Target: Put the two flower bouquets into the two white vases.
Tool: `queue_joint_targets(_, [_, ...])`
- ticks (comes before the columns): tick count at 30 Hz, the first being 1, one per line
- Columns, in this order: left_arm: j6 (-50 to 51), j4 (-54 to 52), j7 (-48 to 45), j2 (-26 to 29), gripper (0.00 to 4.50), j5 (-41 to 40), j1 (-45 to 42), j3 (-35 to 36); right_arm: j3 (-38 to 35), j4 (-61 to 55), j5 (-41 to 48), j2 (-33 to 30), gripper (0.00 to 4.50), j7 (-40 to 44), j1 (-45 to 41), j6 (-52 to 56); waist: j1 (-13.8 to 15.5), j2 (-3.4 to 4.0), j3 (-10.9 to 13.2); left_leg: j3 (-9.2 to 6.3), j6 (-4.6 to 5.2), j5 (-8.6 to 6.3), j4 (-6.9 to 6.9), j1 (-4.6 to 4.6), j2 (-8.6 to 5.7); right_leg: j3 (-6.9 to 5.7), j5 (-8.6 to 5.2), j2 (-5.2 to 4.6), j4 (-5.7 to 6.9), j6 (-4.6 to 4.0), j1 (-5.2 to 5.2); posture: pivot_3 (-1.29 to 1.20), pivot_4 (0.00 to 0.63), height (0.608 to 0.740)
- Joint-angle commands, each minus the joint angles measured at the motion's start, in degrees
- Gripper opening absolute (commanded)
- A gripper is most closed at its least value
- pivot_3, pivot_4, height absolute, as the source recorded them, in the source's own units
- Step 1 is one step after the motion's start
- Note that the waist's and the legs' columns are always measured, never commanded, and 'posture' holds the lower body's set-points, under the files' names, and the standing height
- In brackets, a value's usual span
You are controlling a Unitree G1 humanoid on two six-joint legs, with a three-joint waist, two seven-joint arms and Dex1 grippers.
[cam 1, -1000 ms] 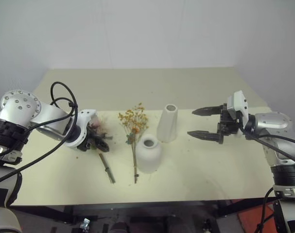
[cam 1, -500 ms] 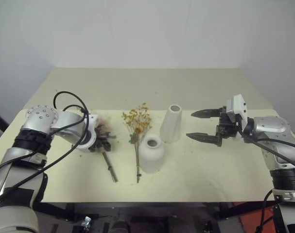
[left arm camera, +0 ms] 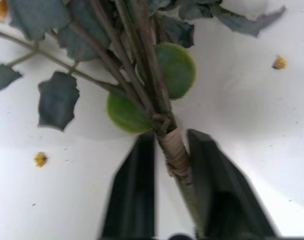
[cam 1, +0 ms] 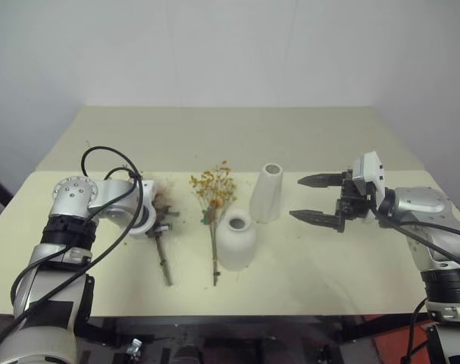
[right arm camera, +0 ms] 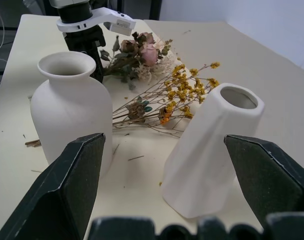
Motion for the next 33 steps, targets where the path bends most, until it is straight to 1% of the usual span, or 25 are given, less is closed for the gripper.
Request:
queue_joint_targets(1, [-0.72, -3.32, 1.98, 0.17, 0.1, -0.53, 0.68, 3.02, -2.38, -1.8, 1.66, -0.79, 4.5, -0.14, -0.18, 0.25, 0.08, 0.0, 0.0, -0.01, -0.01, 0.0, 0.0, -0.01, 0.0, -0.01, 0.0, 0.0, 0.0, 0.0, 0.0, 0.0, 0.15, 0.74])
queue_joint_targets(4, [-1.0, -5.26, 2.43, 1.74, 0.1, -0.53, 1.31, 4.16, -2.27, -1.49, 1.6, -0.71, 4.5, 0.04, -0.24, 0.19, -0.06, 0.0, 0.0, -0.01, -0.03, 0.0, 0.0, 0.0, 0.0, -0.01, 0.0, 0.0, -0.01, 0.0, 0.0, 0.0, 0.15, 0.74])
queue_joint_targets(8, [-0.67, -8.26, 0.07, 7.54, 0.1, -0.53, 0.35, 3.79, -1.95, -0.69, 1.34, -0.45, 4.5, 0.19, -0.65, -0.05, -0.27, 0.0, 0.0, -0.01, -0.06, 0.0, 0.0, 0.0, 0.01, -0.01, 0.0, 0.0, 0.0, -0.01, -0.01, 0.0, 0.15, 0.74])
queue_joint_targets(10, [-3.37, -10.92, -0.84, 10.23, 0.1, -0.53, -0.4, 5.3, -1.75, -0.11, 1.17, -0.29, 4.5, 0.32, -0.98, -0.24, -0.32, 0.0, 0.0, -0.01, -0.07, 0.0, -0.01, 0.01, 0.01, -0.01, 0.0, 0.01, -0.01, 0.0, -0.01, 0.0, 0.15, 0.74])
queue_joint_targets(12, [-5.14, -13.98, -3.66, 12.99, 0.1, 0.82, -1.15, 5.7, -1.54, 0.39, 0.97, -0.12, 4.5, 0.35, -1.28, -0.43, -0.15, 0.0, 0.0, -0.01, -0.1, 0.0, -0.01, 0.0, 0.01, -0.01, 0.0, 0.0, -0.02, 0.0, -0.01, 0.0, 0.15, 0.74])
queue_joint_targets(13, [-5.59, -15.43, -6.53, 14.21, 0.1, 3.77, -1.68, 6.34, -1.41, 0.66, 0.89, 0.0, 4.5, 0.36, -1.5, -0.51, -0.09, 0.0, 0.0, -0.01, -0.13, 0.0, -0.01, 0.0, 0.01, -0.02, 0.0, 0.0, -0.03, 0.0, -0.01, 0.0, 0.15, 0.74])
queue_joint_targets(15, [-7.49, -18.53, -12.73, 15.52, 0.1, 11.13, -2.36, 7.5, -1.18, 1.11, 0.72, 0.26, 4.5, 0.36, -1.89, -0.7, 0.15, 0.0, 0.0, -0.01, -0.25, 0.02, -0.02, -0.01, 0.01, -0.04, -0.03, 0.0, -0.04, 0.04, 0.0, 0.0, 0.15, 0.74])
queue_joint_targets(18, [-11.81, -24.85, -24.53, 16.34, 0.1, 22.8, -2.32, 8.14, -0.94, 1.61, 0.47, 0.67, 4.5, 0.34, -2.36, -0.93, 0.39, 0.0, 0.0, -0.01, -0.39, 0.05, -0.03, -0.01, 0.01, -0.06, -0.24, 0.0, -0.09, 0.39, 0.01, 0.0, 0.15, 0.74])
queue_joint_targets(21, [-19.44, -30.48, -39.49, 16.64, 0.1, 35.15, -0.63, 8.04, -0.94, 1.52, 0.36, 1.07, 4.5, -0.08, -2.5, -0.93, 0.48, 0.0, 0.0, -0.01, -0.47, 0.07, -0.07, -0.05, 0.02, -0.07, -0.24, 0.01, -0.17, 0.38, 0.02, 0.0, 0.15, 0.74])
queue_joint_targets(23, [-25.78, -31.5, -50.59, 16.11, 0.1, 43.19, -0.44, 7.15, -1.22, 1.14, 0.44, 1.25, 4.5, -0.66, -2.27, -0.74, 0.47, 0.0, 0.0, -0.01, -0.47, 0.08, -0.09, -0.07, 0.03, -0.07, -0.24, 0.01, -0.26, 0.38, 0.01, 0.0, 0.15, 0.74])
queue_joint_targets(24, [-27.74, -31.59, -54.53, 15.67, 0.1, 46.08, -0.36, 7.02, -1.31, 1.07, 0.47, 1.26, 4.5, -0.8, -2.17, -0.72, 0.45, 0.0, 0.0, 0.0, -0.47, 0.07, -0.1, -0.09, 0.04, -0.09, -0.23, 0.02, -0.32, 0.38, 0.02, 0.0, 0.15, 0.74])
queue_joint_targets(25, [-30.43, -31.48, -59.77, 14.9, 0.1, 48.86, -0.68, 6.63, -1.56, 0.82, 0.53, 1.22, 4.5, -1.15, -1.95, -0.59, 0.44, 0.0, 0.0, 0.0, -0.47, 0.07, -0.1, -0.12, 0.04, -0.09, -0.22, 0.02, -0.38, 0.38, 0.01, 0.0, 0.15, 0.74])
queue_joint_targets(28, [-36.46, -30.74, -73.34, 11.39, 0.1, 53.42, -1.64, 7.14, -2.52, -0.24, 0.99, 0.86, 4.5, -2.44, -1.3, 0.09, 0.38, 0.0, 0.0, 0.01, -0.46, 0.07, -0.1, -0.19, 0.04, -0.09, -0.18, 0.02, -0.52, 0.42, 0.03, 0.0, 0.15, 0.74])
queue_joint_targets(33, [-44.82, -30.26, -90.96, 6.28, 0.1, 59.8, -1.28, 7.7, -4.29, -2.54, 1.83, 0.11, 4.5, -4.85, 0.07, 1.38, 0.32, 0.0, 0.0, -0.01, -0.44, 0.06, -0.08, -0.37, 0.04, -0.09, -0.1, 0.0, -0.63, 0.42, -0.02, 0.0, 0.15, 0.74])
